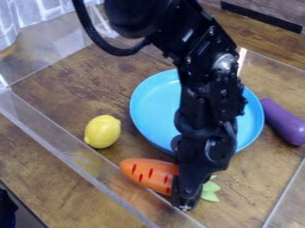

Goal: Put the carrot on the blue tray

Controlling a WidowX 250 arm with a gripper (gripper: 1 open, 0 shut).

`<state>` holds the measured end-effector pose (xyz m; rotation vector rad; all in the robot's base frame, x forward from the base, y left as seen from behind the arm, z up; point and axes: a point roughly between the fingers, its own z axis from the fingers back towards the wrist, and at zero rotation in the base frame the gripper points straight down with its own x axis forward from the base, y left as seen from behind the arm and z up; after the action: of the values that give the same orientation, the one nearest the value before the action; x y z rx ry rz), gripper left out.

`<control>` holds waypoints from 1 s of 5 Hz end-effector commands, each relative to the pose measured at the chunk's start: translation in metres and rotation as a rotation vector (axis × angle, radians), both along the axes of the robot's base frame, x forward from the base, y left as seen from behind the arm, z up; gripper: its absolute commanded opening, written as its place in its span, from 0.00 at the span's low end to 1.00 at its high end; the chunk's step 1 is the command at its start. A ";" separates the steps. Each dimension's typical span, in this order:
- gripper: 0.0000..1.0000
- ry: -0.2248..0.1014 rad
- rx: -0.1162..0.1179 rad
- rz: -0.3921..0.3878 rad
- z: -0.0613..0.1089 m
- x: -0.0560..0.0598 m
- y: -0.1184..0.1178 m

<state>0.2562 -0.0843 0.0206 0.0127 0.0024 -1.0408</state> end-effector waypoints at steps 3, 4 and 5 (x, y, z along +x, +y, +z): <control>0.00 -0.006 -0.040 -0.119 0.004 -0.001 -0.013; 0.00 -0.007 -0.049 -0.145 0.007 -0.002 -0.009; 0.00 -0.008 -0.059 -0.182 0.010 0.002 -0.011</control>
<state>0.2565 -0.0956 0.0218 -0.0410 -0.0175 -1.2130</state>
